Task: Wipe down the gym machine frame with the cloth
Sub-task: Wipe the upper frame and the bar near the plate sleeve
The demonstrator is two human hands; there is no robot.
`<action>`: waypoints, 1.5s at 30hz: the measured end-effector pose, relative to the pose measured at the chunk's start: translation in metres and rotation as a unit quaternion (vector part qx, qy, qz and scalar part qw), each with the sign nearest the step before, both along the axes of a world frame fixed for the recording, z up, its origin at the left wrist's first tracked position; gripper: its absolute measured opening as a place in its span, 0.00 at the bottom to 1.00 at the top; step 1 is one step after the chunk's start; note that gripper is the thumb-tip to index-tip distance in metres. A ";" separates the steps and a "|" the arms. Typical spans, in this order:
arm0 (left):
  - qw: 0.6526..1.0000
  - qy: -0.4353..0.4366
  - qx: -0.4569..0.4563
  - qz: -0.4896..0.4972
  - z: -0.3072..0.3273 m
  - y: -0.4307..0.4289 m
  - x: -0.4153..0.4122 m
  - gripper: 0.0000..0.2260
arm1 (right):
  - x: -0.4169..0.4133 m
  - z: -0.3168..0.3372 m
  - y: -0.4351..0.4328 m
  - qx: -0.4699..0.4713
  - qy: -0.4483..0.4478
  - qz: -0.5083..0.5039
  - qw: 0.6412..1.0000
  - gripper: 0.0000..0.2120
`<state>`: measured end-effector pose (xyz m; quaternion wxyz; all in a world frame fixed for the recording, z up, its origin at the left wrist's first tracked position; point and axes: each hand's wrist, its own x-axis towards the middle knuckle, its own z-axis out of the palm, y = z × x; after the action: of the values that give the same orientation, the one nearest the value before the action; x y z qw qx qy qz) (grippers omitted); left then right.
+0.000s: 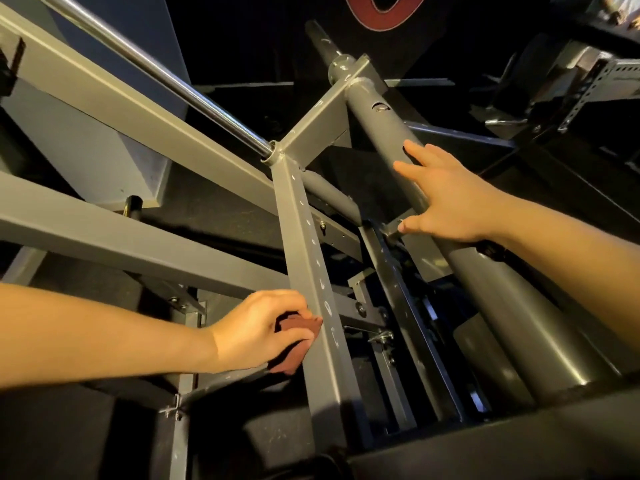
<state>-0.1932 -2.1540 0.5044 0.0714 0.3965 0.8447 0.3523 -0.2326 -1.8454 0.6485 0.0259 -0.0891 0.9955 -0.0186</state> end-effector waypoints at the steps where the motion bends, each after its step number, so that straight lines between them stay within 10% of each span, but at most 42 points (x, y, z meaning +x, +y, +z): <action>1: 1.000 0.012 0.003 0.014 -0.002 0.001 0.005 0.05 | 0.000 0.000 0.000 0.002 -0.003 -0.002 1.000 0.47; 6: 0.984 0.025 -0.011 -0.178 0.010 0.011 0.044 0.06 | 0.000 -0.001 0.000 -0.003 0.002 -0.003 1.000 0.45; 12: 0.998 0.036 -0.007 0.044 0.020 0.015 -0.039 0.06 | 0.000 -0.001 -0.001 -0.007 0.003 -0.004 1.000 0.41; 18: 0.985 0.052 -0.023 -0.163 0.014 0.037 0.012 0.06 | -0.001 -0.003 0.001 -0.015 0.015 -0.010 1.000 0.41; 23: 0.996 0.062 -0.063 0.022 0.033 0.042 -0.079 0.05 | 0.002 0.002 -0.004 0.002 -0.002 -0.009 1.000 0.39; 28: 0.989 -0.105 -0.050 0.097 0.037 0.049 -0.127 0.01 | -0.015 0.022 -0.021 0.073 0.058 0.001 0.996 0.24; 31: 0.965 -0.216 -0.010 0.147 0.047 0.046 -0.149 0.03 | -0.044 0.032 -0.053 0.019 0.102 0.025 0.994 0.12; 35: 0.936 -0.267 0.061 0.221 0.068 0.038 -0.176 0.07 | -0.088 0.023 -0.089 -0.092 -0.078 -0.029 0.992 0.10; 39: 0.925 -0.273 0.118 0.238 0.088 0.028 -0.193 0.12 | -0.112 0.002 -0.099 -0.281 -0.211 -0.093 0.931 0.15; 45: 0.914 -0.263 0.154 0.268 0.088 0.023 -0.207 0.14 | -0.139 -0.033 -0.113 -0.454 -0.175 -0.179 0.855 0.11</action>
<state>-0.4002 -2.1311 0.5919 0.1319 0.0546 0.8055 0.5751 -0.3714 -1.9580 0.6154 0.1531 0.0938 0.8543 -0.4877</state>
